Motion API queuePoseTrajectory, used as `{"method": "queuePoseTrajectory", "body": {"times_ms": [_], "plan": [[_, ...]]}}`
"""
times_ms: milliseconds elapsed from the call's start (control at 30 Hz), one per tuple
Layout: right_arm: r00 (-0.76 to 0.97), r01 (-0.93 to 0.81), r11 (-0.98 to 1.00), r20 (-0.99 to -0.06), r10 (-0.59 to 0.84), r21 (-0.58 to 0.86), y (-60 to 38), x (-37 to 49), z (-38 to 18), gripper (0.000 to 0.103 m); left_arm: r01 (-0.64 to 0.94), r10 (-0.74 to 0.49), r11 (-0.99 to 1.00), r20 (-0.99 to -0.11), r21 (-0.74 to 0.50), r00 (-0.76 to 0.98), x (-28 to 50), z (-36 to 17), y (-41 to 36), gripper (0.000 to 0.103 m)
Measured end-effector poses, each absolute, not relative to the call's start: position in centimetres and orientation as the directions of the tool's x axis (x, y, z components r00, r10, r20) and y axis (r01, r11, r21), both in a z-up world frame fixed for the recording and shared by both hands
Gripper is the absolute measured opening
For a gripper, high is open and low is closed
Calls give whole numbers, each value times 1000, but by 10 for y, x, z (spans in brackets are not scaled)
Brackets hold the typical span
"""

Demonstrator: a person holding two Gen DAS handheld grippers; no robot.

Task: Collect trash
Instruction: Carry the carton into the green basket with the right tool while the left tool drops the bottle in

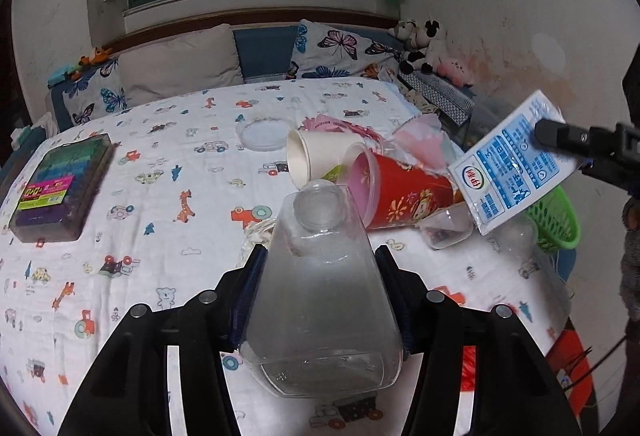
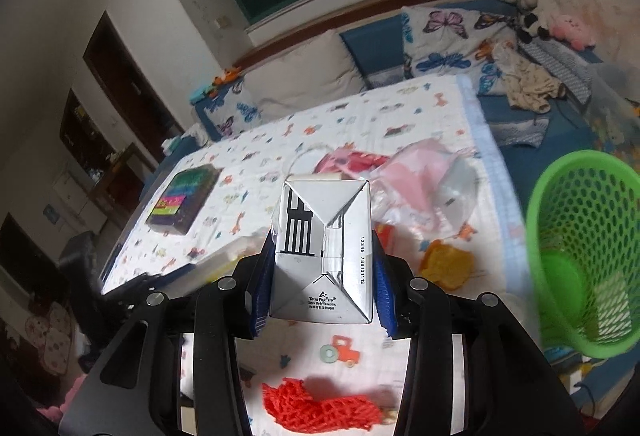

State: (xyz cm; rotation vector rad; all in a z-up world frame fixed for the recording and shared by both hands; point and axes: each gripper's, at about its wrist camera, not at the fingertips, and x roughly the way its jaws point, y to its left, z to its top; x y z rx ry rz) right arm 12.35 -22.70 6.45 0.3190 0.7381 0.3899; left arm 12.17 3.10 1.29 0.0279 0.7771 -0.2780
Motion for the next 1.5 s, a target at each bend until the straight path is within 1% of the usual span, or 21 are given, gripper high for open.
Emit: {"method": "queuePoseTrajectory", "body": {"times_ms": [200, 333, 467, 500, 700, 933, 1100, 1233, 1367, 1400, 1500], "plan": [[725, -148, 907, -580, 370, 394, -271, 119, 69, 43, 286, -290, 951, -662, -118, 691, 110, 46, 35, 54], [755, -64, 937, -597, 271, 344, -307, 116, 66, 43, 334, -342, 932, -637, -138, 691, 106, 68, 24, 54], [761, 31, 955, -626, 169, 295, -343, 115, 56, 43, 414, -415, 896, -633, -160, 654, 111, 81, -8, 54], [762, 68, 962, -636, 121, 265, -355, 114, 52, 43, 432, -428, 887, -635, -161, 643, 113, 83, -19, 54], [727, 171, 966, -687, 8, 193, -400, 118, 22, 43, 544, -514, 820, -651, -181, 559, 135, 77, -87, 54], [660, 240, 949, -751, -4, 206, -436, 125, -24, 44, 621, -550, 762, -693, -185, 467, 166, 59, -168, 54], [635, 260, 941, -773, 1, 215, -450, 125, -44, 45, 659, -551, 726, -738, -194, 390, 187, 40, -224, 54], [627, 278, 933, -779, 4, 229, -458, 122, -51, 46, 679, -542, 710, -762, -189, 355, 194, 27, -256, 54], [632, 286, 928, -775, 4, 239, -466, 116, -53, 50, 686, -525, 701, -791, -193, 315, 204, 11, -283, 54], [635, 286, 927, -773, 6, 242, -469, 113, -53, 54, 687, -520, 701, -797, -191, 309, 206, 8, -288, 54], [641, 291, 927, -767, -8, 234, -472, 108, -51, 55, 685, -501, 703, -817, -192, 285, 213, -4, -303, 54]]}}
